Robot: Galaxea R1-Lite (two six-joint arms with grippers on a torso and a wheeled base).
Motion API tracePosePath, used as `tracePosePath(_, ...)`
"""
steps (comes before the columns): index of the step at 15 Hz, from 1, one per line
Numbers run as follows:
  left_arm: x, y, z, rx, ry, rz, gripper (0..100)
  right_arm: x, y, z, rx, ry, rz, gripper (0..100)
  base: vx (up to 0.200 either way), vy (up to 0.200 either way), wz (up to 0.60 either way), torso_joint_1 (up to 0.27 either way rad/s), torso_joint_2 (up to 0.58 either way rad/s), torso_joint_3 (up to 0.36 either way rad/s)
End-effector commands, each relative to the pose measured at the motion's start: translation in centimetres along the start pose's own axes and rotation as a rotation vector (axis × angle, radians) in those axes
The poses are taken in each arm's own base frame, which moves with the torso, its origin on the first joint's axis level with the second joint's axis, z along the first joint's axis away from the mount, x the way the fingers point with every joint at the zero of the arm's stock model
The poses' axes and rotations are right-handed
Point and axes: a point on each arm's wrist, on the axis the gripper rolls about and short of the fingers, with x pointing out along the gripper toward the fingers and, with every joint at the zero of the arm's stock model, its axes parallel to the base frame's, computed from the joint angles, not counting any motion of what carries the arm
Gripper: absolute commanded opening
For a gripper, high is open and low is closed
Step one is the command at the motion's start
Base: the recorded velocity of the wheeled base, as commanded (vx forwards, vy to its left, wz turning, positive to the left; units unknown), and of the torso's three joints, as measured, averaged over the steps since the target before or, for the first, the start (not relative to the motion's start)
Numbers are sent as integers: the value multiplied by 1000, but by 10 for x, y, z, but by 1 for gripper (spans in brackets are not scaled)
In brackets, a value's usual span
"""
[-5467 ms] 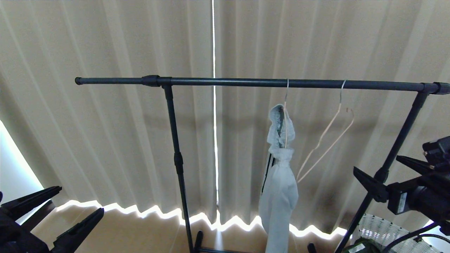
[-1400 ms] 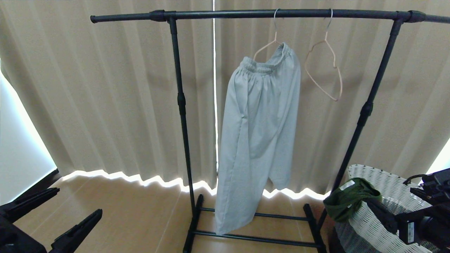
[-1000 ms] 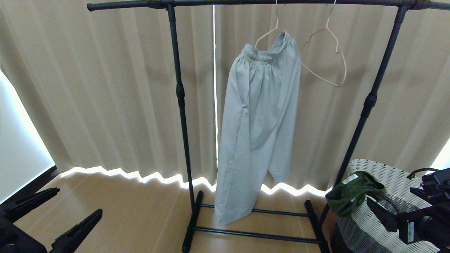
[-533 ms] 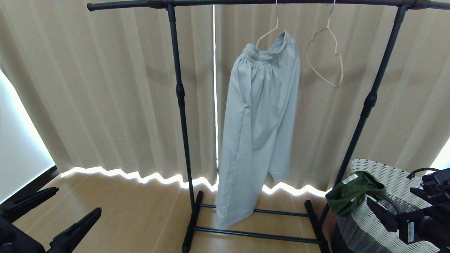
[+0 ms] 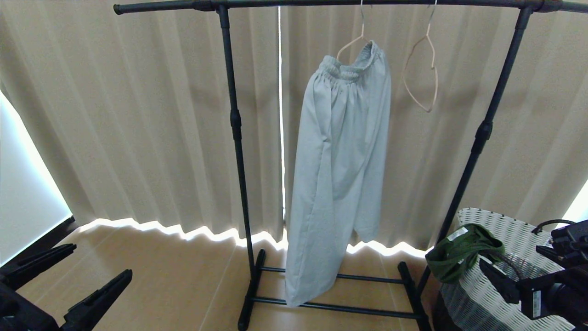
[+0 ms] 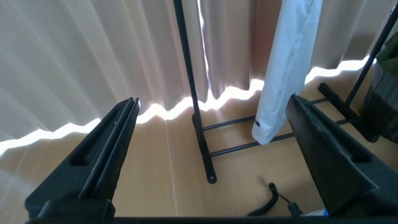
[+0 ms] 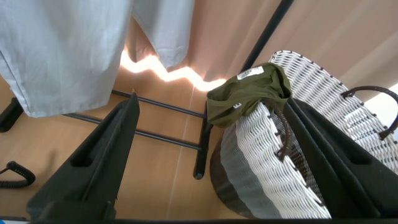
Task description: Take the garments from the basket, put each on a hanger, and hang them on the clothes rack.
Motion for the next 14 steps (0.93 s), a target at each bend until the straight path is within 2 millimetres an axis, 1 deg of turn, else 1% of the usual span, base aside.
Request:
tracePosePath(1, 0, 0, 0, 0, 0, 0, 100, 0, 0, 0, -1, 2, 1, 100, 0, 0, 0, 0, 0, 0)
tracePosePath(14, -1, -1, -3, 3, 8, 0, 100, -1, 0, -2, -3, 5, 1, 100, 0, -200, 0, 1, 3, 3)
